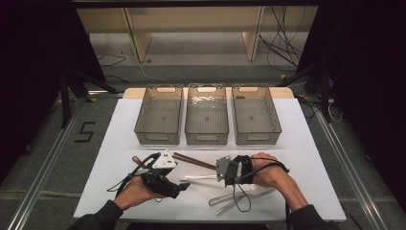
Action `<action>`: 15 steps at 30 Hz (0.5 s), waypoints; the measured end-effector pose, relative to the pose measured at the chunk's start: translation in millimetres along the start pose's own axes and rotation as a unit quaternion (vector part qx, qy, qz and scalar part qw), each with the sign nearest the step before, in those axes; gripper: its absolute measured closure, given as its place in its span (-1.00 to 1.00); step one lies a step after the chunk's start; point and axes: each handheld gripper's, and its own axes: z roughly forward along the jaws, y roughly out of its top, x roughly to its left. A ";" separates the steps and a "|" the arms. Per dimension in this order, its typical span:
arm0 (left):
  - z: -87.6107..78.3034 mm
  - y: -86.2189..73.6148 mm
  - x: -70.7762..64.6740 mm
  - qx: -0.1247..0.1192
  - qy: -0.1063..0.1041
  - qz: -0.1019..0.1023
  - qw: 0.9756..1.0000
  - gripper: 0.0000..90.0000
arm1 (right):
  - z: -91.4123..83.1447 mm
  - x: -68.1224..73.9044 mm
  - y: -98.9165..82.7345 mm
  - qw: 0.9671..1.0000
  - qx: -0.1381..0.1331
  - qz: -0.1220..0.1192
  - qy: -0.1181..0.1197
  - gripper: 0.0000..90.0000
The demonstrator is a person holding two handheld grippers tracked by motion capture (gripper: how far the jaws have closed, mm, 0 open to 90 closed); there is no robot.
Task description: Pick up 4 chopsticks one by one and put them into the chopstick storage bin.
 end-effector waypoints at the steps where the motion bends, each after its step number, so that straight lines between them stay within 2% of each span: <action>1: 3.9 1.4 -0.6 0.002 -0.003 0.003 1.000 -0.59 | -0.6 -0.2 0.2 1.000 -0.002 0.000 0.000 0.92; 4: 15.2 6.2 -3.2 0.015 -0.008 0.021 1.000 -0.55 | -1.8 -0.3 1.3 1.000 -0.005 -0.005 0.000 0.92; 8: 27.3 9.4 -5.4 0.021 -0.018 0.030 0.999 -0.44 | -3.7 1.4 2.8 1.000 -0.004 -0.005 -0.003 0.92; 15: 36.0 13.7 -6.1 0.029 -0.027 0.051 0.998 -0.19 | -6.3 3.1 3.3 1.000 -0.006 -0.008 0.002 0.92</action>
